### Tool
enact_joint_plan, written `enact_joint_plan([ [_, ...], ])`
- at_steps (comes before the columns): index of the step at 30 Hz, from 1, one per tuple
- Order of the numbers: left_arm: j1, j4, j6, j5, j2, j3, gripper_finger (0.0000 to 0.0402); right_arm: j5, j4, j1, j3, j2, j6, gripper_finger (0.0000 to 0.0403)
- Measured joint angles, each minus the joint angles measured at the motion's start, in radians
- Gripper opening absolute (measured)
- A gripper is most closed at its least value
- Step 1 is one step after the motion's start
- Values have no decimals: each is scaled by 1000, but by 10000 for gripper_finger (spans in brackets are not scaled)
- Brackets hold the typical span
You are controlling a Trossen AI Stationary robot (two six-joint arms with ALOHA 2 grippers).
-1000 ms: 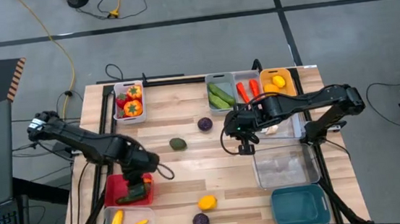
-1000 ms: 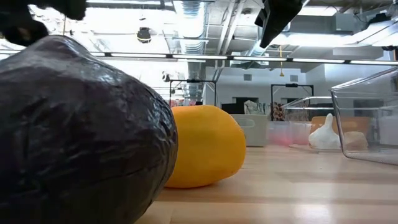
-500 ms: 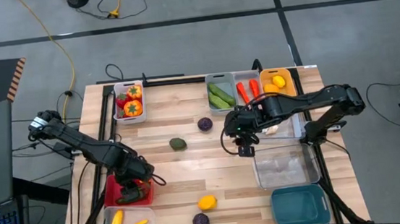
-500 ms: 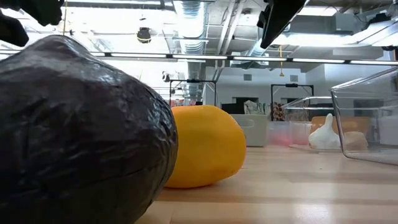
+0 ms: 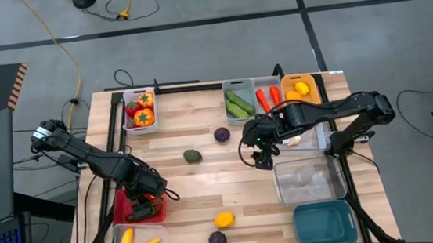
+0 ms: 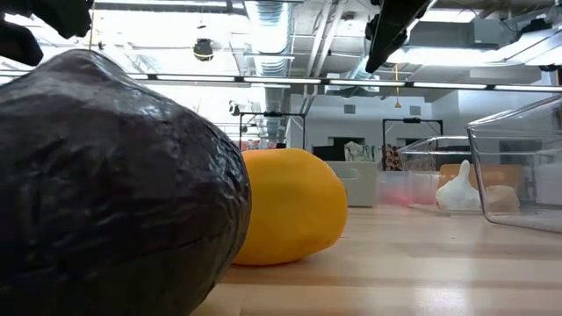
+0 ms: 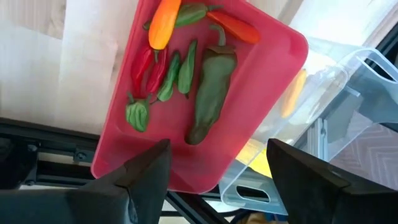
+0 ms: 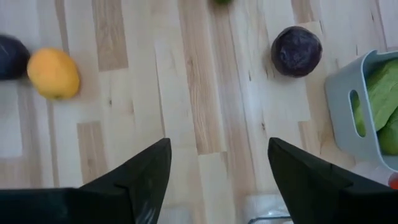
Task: Sort produce into baskets
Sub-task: Put the yellow lemon into the yellow bin
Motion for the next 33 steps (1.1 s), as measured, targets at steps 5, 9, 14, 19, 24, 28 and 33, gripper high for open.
enact_joint_plan([
  [5, 0, 0, 0, -14, 0, 0, 251, 0, 84, 25, 0, 0, 123, 297],
  [9, 0, 1, 0, -32, 0, 0, 251, -25, 185, 74, 0, 17, 152, 297],
  [14, 0, 2, 0, -62, 0, 0, 251, -47, 269, 168, 0, 81, 144, 297],
  [19, 0, 5, 1, -67, 0, 0, 251, -49, 372, 259, 0, 189, 143, 297],
  [24, 0, 9, 0, -80, 0, 0, 251, -45, 514, 328, 0, 304, 65, 297],
  [28, 1, 27, 0, -106, 0, 0, 251, -20, 629, 370, 0, 387, -46, 296],
  [33, 0, 29, -12, -119, 0, 0, 251, 32, 698, 398, 0, 448, -111, 295],
])
